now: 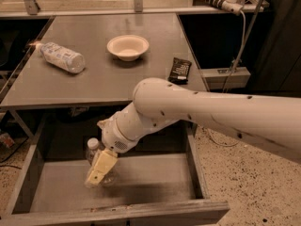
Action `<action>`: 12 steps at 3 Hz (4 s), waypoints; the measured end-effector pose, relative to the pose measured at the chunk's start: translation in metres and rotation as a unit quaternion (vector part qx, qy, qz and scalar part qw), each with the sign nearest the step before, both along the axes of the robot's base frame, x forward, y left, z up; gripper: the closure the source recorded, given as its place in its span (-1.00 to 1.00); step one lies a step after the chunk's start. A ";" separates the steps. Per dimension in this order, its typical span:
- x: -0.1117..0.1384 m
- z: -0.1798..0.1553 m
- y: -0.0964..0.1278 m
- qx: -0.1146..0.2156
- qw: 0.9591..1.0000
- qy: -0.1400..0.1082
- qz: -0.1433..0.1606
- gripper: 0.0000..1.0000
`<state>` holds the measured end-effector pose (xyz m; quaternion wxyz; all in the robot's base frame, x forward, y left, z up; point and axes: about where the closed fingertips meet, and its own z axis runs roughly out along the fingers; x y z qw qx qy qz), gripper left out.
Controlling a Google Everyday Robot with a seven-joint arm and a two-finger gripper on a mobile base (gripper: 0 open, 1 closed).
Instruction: Pick water bottle from top drawer and place on counter
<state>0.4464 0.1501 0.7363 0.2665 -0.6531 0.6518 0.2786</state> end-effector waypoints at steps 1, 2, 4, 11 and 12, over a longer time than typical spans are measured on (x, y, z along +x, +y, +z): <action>-0.003 -0.011 0.010 0.006 1.000 0.011 0.004 -1.00; -0.003 -0.011 0.011 0.006 1.000 0.011 0.004 -0.62; -0.003 -0.011 0.011 0.006 1.000 0.011 0.004 0.31; 0.014 0.171 -0.027 -0.006 0.998 -0.018 -0.055 1.00; 0.014 0.174 -0.027 -0.003 0.998 -0.019 -0.057 1.00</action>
Offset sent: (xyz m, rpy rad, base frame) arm -0.0030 0.0096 -0.0097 0.0110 0.0192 0.0079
